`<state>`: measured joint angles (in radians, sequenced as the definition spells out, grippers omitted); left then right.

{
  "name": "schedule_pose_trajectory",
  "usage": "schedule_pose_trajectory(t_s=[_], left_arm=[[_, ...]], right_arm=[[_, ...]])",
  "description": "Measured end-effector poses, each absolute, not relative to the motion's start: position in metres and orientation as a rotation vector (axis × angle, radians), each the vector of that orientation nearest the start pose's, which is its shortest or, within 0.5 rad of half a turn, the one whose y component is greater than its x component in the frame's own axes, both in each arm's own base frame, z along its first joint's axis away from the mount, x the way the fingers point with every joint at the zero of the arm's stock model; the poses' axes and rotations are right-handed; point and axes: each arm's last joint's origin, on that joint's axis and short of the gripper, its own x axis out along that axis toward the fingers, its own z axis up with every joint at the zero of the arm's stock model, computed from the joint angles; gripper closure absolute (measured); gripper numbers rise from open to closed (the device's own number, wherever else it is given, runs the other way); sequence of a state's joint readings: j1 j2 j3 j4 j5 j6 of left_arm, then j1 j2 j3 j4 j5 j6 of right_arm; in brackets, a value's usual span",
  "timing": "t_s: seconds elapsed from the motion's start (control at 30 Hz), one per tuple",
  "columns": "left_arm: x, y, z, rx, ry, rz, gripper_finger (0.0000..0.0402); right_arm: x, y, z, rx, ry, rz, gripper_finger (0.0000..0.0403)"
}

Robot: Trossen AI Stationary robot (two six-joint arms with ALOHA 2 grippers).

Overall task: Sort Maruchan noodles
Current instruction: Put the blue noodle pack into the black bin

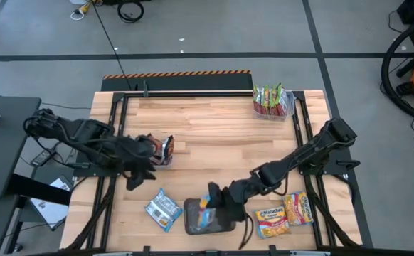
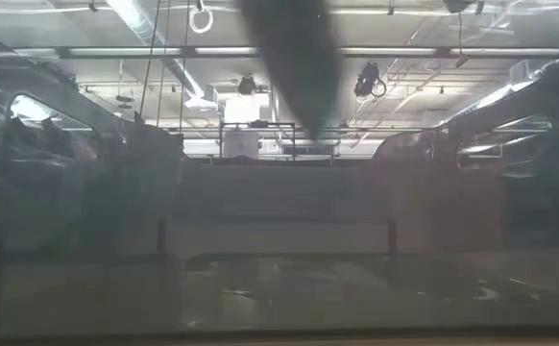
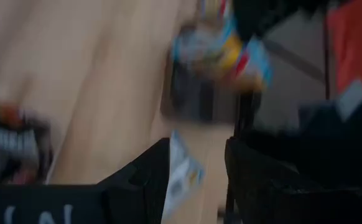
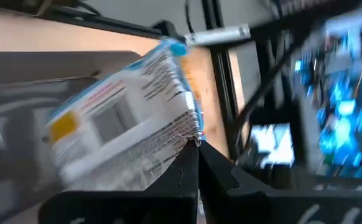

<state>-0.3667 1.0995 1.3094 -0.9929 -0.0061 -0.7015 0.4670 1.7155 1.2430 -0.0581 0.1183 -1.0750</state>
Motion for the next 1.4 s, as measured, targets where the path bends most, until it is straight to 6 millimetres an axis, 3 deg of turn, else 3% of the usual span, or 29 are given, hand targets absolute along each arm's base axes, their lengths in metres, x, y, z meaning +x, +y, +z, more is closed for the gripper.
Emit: schedule_pose_trajectory(t_s=[0.17, 0.37, 0.7, 0.97, 1.2, 1.4], left_arm=[[0.177, -0.071, 0.371, -0.473, 1.004, -0.123, 0.025], [0.18, -0.071, 0.373, -0.524, 0.964, -0.086, 0.0259], [0.188, -0.074, 0.368, -0.557, 0.988, -0.028, 0.026], [0.19, -0.078, 0.364, -0.54, 1.015, -0.025, 0.026], [0.191, -0.082, 0.36, -0.463, 1.03, -0.009, 0.026], [0.195, -0.086, 0.356, -0.388, 1.026, -0.021, 0.026]], right_arm=[[0.348, 0.175, 0.261, -1.336, 0.135, 0.678, 0.0398], [0.363, 0.162, 0.266, -1.278, -0.007, 0.692, 0.0398], [0.394, 0.172, 0.21, -1.23, -0.051, 0.718, 0.0398], [0.405, 0.175, 0.184, -1.142, -0.028, 0.698, 0.0397], [0.411, 0.169, 0.169, -1.103, 0.062, 0.652, 0.0368], [0.411, 0.169, 0.175, -1.005, 0.067, 0.627, 0.0318]])
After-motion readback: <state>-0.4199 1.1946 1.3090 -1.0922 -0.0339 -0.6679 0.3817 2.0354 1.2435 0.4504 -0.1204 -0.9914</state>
